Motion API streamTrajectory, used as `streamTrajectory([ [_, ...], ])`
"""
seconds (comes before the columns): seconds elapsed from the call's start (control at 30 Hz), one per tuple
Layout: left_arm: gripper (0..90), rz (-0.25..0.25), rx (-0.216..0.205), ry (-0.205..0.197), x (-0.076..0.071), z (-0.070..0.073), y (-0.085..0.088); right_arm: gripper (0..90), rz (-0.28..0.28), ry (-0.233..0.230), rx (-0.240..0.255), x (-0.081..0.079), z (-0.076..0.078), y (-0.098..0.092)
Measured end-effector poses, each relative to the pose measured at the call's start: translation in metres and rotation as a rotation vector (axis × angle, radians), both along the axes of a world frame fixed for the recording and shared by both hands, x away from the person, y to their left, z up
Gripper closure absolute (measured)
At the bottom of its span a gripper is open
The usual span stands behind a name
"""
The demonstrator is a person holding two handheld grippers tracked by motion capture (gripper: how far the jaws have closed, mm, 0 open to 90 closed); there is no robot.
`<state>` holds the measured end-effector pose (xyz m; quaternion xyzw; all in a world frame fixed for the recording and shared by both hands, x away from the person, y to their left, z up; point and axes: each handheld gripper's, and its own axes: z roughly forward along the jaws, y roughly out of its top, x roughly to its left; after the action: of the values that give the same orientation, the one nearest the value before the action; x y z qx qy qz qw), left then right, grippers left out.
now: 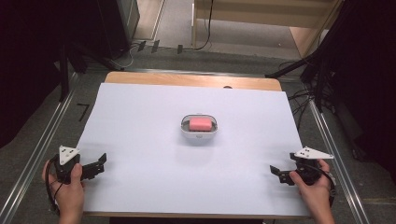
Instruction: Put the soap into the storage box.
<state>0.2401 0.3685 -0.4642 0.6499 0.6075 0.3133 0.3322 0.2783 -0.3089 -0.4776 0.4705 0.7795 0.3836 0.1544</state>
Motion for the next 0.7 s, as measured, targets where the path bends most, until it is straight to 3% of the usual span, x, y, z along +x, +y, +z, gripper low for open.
streamTrajectory([
  [0.37,0.0,-0.003,0.0,-0.002,0.0,0.0,0.0,0.0,-0.054,0.001,0.04,-0.021,-0.007,-0.019],
  [0.7,0.0,-0.004,0.002,-0.001,0.0,0.0,-0.001,0.0,-0.113,-0.03,0.069,-0.038,-0.007,-0.037],
])
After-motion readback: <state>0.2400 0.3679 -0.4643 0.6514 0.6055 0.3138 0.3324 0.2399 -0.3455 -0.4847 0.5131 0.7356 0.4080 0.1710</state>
